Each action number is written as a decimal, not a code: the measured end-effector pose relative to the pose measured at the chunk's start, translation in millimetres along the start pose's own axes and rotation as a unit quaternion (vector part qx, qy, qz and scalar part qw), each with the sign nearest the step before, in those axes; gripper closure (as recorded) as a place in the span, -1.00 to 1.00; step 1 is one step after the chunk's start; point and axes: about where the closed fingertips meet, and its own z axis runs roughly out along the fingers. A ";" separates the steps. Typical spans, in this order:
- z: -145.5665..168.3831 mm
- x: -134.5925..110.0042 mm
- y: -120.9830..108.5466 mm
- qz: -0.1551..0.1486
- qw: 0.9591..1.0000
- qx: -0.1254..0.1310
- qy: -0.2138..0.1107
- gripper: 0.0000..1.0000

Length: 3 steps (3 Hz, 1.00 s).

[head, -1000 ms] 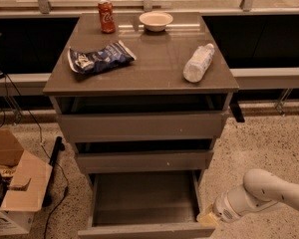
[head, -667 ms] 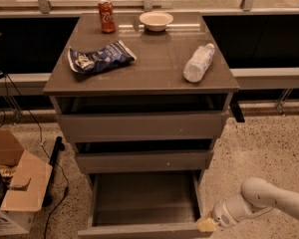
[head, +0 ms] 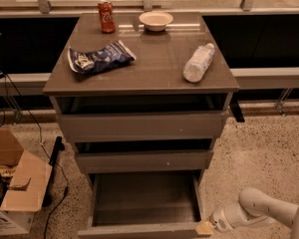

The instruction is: Close bottom drawer

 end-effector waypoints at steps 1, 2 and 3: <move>4.9 1.8 -3.8 0.005 1.000 0.000 -0.003 1.00; 15.9 6.6 -9.5 0.018 1.000 0.009 -0.012 1.00; 30.6 18.9 -22.7 0.043 0.999 0.021 -0.019 1.00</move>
Offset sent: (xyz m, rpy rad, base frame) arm 0.0011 0.0005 -0.0347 -0.0152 -0.0071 -0.0981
